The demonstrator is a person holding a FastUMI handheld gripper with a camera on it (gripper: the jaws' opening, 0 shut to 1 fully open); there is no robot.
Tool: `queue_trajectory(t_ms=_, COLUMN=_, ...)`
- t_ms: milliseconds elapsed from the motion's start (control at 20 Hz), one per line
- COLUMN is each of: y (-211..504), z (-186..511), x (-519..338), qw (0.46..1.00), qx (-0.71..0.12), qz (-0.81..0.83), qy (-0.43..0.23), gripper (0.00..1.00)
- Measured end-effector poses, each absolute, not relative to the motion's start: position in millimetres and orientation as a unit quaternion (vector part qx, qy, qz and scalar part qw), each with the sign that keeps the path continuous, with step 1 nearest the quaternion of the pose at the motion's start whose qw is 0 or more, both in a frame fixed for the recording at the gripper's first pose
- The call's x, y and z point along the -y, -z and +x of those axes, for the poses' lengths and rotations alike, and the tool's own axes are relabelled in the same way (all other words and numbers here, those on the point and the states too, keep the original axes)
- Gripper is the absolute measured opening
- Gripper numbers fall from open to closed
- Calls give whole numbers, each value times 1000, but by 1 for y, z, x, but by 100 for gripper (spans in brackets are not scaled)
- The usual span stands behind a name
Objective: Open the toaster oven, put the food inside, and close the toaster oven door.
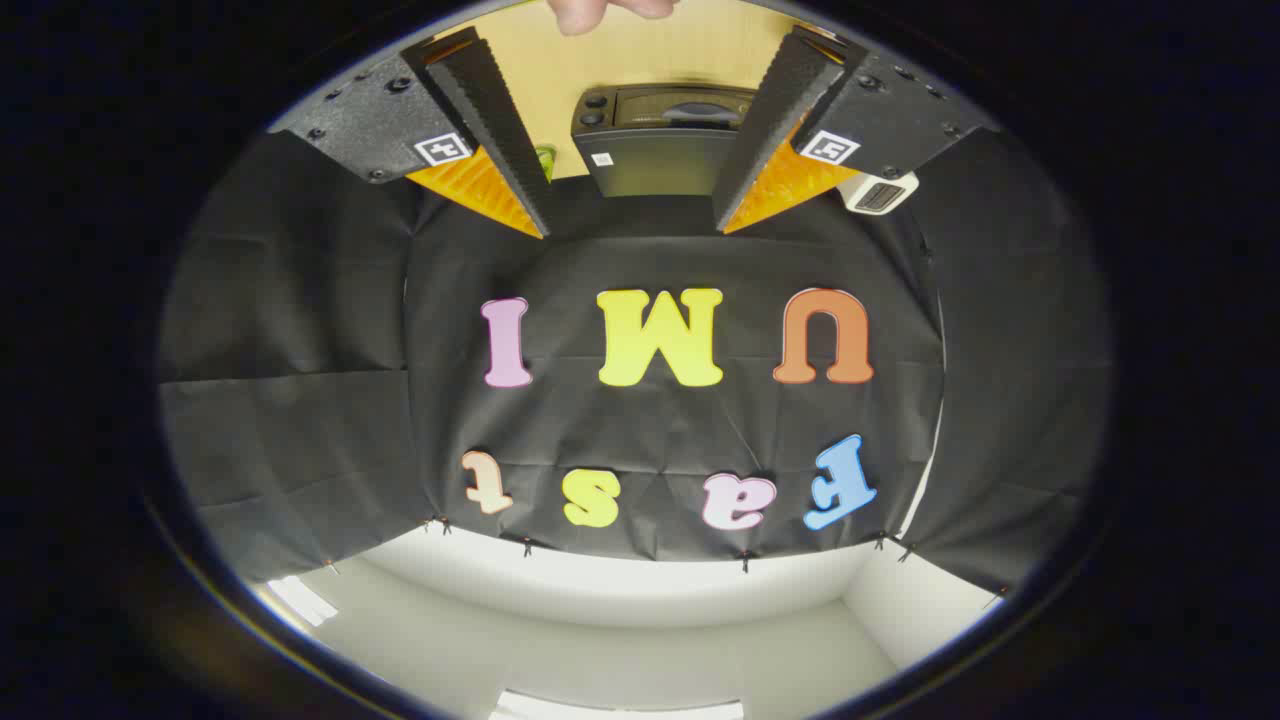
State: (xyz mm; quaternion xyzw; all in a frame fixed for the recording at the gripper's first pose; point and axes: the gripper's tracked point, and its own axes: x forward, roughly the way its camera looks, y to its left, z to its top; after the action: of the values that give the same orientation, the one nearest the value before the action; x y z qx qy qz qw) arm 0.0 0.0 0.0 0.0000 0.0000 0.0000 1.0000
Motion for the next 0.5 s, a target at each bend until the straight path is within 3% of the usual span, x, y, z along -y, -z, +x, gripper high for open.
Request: queue_trajectory(t_ms=500, y=-2, z=7, x=1, qw=1000, qx=2, qz=7, qy=0, gripper=100)
